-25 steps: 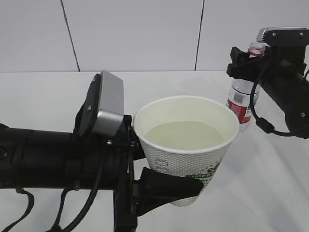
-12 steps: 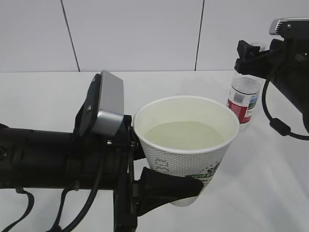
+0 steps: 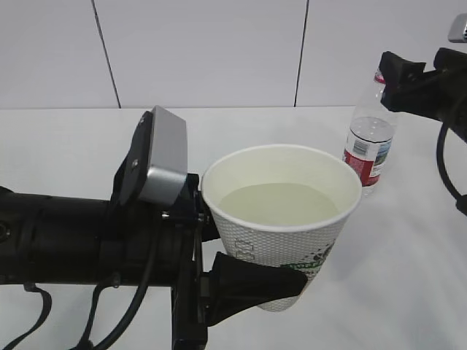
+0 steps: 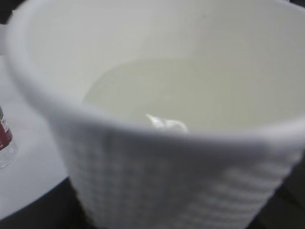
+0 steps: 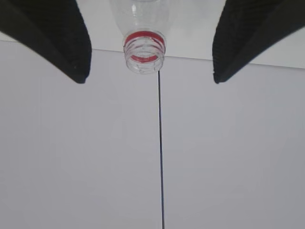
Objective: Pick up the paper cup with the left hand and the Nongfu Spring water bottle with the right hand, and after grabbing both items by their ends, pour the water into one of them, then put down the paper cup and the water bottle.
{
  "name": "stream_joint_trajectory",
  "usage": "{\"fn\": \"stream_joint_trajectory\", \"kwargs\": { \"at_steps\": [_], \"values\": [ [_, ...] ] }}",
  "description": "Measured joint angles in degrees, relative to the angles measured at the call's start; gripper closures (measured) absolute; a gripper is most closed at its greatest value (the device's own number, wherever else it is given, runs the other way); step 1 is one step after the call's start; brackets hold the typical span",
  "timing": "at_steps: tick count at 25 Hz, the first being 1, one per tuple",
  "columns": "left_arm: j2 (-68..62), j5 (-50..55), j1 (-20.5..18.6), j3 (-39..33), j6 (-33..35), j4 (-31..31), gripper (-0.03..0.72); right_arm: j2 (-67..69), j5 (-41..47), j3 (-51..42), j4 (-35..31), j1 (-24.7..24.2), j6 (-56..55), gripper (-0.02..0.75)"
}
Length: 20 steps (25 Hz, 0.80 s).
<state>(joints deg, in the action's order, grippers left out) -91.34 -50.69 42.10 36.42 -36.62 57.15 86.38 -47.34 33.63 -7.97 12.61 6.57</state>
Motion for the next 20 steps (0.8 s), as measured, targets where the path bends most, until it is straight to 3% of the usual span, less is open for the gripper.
{"fn": "stream_joint_trajectory", "kwargs": {
  "at_steps": [20],
  "values": [
    [0.0, -0.28, 0.0, 0.0, 0.0, 0.0, 0.226, -21.49, 8.79, -14.55, 0.19, 0.0, 0.0, 0.143]
  ]
}}
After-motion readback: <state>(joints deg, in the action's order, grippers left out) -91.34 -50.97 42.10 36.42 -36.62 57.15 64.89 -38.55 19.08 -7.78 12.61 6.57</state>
